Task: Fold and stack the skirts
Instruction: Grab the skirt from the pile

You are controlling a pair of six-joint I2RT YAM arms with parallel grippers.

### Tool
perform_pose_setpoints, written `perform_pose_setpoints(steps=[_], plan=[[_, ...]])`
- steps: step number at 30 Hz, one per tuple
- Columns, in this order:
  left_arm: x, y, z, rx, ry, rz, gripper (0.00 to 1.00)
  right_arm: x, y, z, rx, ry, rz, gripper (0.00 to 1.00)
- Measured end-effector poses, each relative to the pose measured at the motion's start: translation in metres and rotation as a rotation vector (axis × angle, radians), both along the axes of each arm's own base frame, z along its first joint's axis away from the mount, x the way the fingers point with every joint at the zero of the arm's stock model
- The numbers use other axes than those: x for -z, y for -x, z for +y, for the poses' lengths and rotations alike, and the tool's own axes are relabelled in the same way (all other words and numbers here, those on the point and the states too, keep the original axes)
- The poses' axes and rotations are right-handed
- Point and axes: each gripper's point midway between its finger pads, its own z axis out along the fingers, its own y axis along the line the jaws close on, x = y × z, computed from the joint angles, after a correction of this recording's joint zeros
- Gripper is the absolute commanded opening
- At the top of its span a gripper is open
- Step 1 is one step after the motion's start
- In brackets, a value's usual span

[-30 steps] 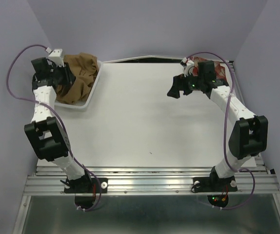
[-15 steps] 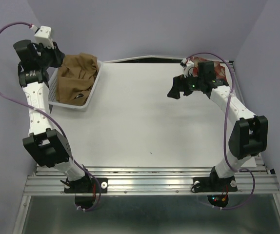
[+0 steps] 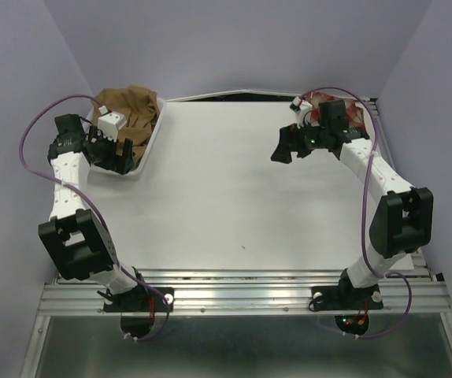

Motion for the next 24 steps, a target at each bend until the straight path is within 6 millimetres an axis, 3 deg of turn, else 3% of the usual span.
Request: perform_pose_setpoints(steps=[5, 8, 11, 12, 16, 17, 19, 21, 23, 24], plan=[[0.019, -0.016, 0.012, -0.004, -0.03, 0.03, 0.89, 0.002, 0.002, -0.001, -0.002, 0.005, 0.011, 1.0], [0.026, -0.033, 0.018, -0.009, -0.026, 0.044, 0.75, 0.003, 0.003, -0.001, -0.003, 0.007, 0.014, 1.0], [0.026, -0.058, 0.025, -0.013, -0.016, 0.031, 0.49, 0.003, 0.003, -0.001, -0.003, 0.008, 0.013, 1.0], [0.027, -0.065, 0.026, -0.016, -0.006, 0.029, 0.34, 0.003, 0.003, -0.001, -0.002, 0.009, 0.013, 1.0], [0.024, -0.081, 0.026, -0.02, 0.016, 0.022, 0.0, 0.004, 0.003, -0.002, 0.001, 0.016, 0.014, 1.0], [0.021, -0.085, 0.027, -0.024, 0.021, 0.018, 0.0, 0.004, 0.003, -0.003, 0.003, 0.018, 0.015, 1.0], [0.01, -0.093, 0.028, -0.042, 0.033, -0.004, 0.0, 0.004, 0.002, -0.003, 0.006, 0.021, 0.015, 1.0], [-0.023, -0.106, 0.031, -0.081, 0.046, -0.063, 0.0, 0.004, 0.002, -0.004, 0.009, 0.023, 0.015, 1.0], [-0.075, -0.127, 0.036, -0.139, 0.067, -0.162, 0.0, 0.004, 0.002, -0.004, 0.01, 0.024, 0.013, 1.0], [-0.119, -0.142, 0.039, -0.172, 0.087, -0.265, 0.0, 0.003, 0.002, -0.004, 0.012, 0.024, 0.014, 1.0]])
